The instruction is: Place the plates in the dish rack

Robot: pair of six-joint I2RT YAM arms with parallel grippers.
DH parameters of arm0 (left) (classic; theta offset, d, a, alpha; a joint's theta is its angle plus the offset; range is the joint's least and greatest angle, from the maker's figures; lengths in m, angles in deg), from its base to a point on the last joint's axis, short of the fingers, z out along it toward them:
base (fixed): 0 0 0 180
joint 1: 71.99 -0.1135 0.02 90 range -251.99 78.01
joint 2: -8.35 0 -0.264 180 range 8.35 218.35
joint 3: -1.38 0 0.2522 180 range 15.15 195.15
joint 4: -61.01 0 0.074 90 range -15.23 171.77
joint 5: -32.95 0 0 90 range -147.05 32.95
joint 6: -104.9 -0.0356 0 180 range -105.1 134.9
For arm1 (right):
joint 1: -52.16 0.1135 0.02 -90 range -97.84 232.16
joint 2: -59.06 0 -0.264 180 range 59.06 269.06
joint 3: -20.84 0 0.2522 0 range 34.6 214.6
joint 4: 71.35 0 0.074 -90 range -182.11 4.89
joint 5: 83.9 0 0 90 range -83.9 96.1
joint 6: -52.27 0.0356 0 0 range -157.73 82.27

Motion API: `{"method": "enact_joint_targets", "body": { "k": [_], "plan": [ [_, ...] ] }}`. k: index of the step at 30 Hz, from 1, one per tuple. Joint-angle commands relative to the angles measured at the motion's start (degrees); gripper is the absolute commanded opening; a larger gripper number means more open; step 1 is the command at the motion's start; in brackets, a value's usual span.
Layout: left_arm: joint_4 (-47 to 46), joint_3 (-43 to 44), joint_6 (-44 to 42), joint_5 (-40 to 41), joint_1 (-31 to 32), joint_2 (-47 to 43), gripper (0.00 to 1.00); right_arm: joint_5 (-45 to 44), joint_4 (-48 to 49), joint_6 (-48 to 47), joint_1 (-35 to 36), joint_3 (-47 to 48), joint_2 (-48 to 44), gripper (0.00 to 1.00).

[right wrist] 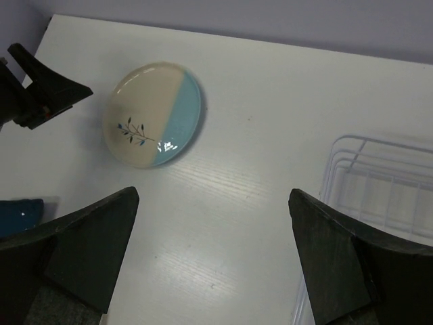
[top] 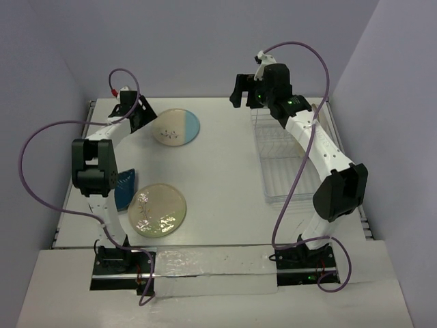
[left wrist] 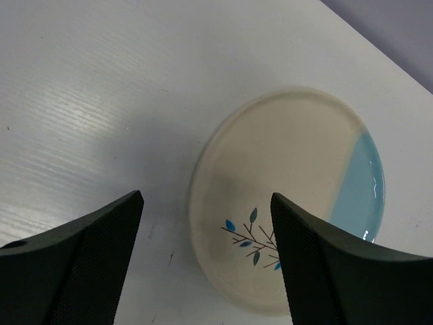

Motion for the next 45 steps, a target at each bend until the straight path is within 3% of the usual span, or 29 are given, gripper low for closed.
{"method": "enact_joint_targets", "body": {
  "k": [1, 6, 13, 23, 31, 38, 45],
  "plan": [
    [1.97, 4.67, -1.27, -0.61, -0.03, 3.13, 0.76, -0.52, 4.27, 3.45, 0.47, -1.79, -1.94, 1.00],
    [1.38, 4.88, -0.95, -1.71, -0.03, 6.15, 0.73, -1.24, 4.73, 2.96, 0.55, -3.66, -1.43, 1.00],
    [1.24, 5.90, -1.21, -5.11, -0.03, 8.97, 0.53, -0.60, 5.35, 3.26, 0.55, -3.43, -0.55, 1.00],
    [2.99, 5.13, -2.56, -3.89, 0.05, 9.17, 0.34, -0.50, 5.35, 3.50, 0.55, -2.81, 1.08, 1.00],
    [6.77, 5.12, -5.68, -3.89, 0.92, 9.78, 0.00, -0.15, 5.95, 6.40, 0.64, -4.55, 0.35, 1.00],
    [6.95, -0.67, -8.77, -1.77, 5.52, 5.63, 0.00, 0.83, 8.52, 7.48, 2.96, -9.66, 0.96, 1.00],
    [5.37, -9.31, -7.19, -1.52, 7.70, 0.59, 0.00, -1.65, 8.51, 9.26, 6.63, -5.59, 8.99, 1.00]
  ]
}}
